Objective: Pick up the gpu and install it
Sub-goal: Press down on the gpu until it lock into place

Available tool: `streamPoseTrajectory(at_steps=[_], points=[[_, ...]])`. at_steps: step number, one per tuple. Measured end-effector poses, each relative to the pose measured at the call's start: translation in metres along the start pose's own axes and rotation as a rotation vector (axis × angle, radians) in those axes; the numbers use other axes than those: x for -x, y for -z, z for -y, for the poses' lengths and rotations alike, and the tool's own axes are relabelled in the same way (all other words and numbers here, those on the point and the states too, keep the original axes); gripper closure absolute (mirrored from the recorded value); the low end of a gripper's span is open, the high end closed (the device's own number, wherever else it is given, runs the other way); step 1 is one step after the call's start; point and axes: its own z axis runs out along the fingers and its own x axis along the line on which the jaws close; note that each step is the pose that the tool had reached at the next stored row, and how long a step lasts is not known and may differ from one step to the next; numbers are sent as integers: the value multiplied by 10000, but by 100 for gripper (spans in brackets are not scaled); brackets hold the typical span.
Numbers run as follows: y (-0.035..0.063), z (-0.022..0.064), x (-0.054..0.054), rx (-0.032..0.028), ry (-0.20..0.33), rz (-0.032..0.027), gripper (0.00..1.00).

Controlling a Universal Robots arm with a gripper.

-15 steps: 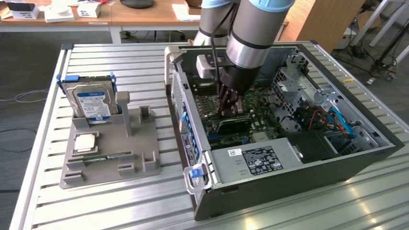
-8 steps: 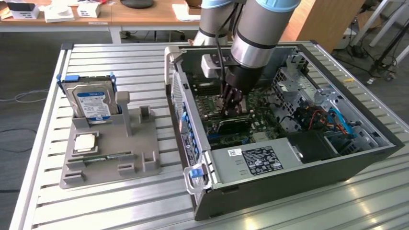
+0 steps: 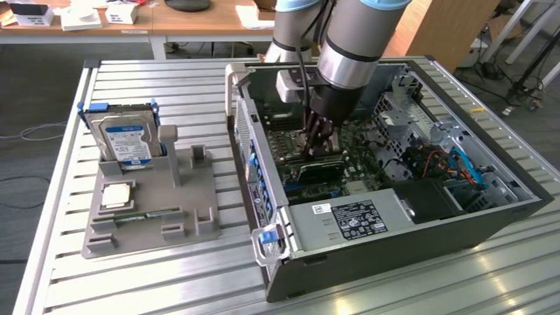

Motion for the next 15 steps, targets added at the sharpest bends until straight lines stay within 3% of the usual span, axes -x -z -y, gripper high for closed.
streamPoseTrajectory(at_steps=[11,15], points=[[254,2,8,-1,0,1,89],[275,1,9,-2,0,4,89]])
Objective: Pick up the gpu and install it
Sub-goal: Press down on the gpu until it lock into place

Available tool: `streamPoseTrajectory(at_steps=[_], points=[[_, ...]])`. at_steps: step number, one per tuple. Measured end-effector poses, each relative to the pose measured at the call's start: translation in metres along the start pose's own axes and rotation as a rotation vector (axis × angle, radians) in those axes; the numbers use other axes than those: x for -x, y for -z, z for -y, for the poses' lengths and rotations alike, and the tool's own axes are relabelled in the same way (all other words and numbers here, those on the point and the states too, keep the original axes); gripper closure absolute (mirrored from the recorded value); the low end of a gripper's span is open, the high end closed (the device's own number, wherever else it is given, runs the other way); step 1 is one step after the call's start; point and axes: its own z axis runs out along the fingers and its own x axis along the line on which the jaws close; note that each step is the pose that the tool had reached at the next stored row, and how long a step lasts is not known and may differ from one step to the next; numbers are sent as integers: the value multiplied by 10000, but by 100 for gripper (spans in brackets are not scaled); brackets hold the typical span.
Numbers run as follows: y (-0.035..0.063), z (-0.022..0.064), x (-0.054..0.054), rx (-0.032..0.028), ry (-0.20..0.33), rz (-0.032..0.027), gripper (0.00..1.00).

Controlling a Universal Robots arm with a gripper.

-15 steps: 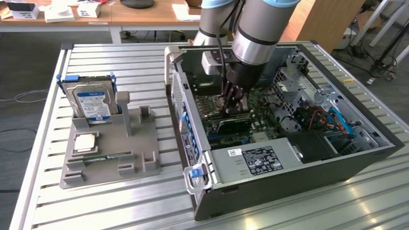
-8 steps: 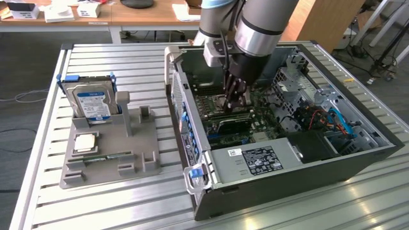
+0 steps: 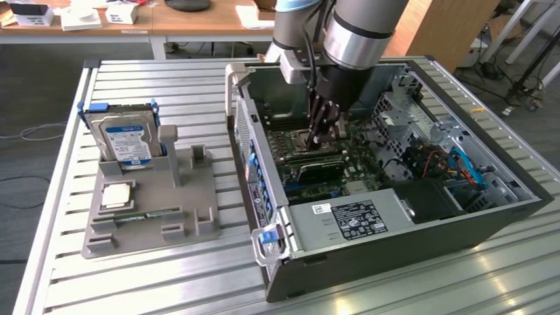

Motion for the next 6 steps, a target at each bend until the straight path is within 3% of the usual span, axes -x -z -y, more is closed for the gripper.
streamPoseTrajectory(at_steps=[6], points=[[2,0,0,2,0,-3,89]])
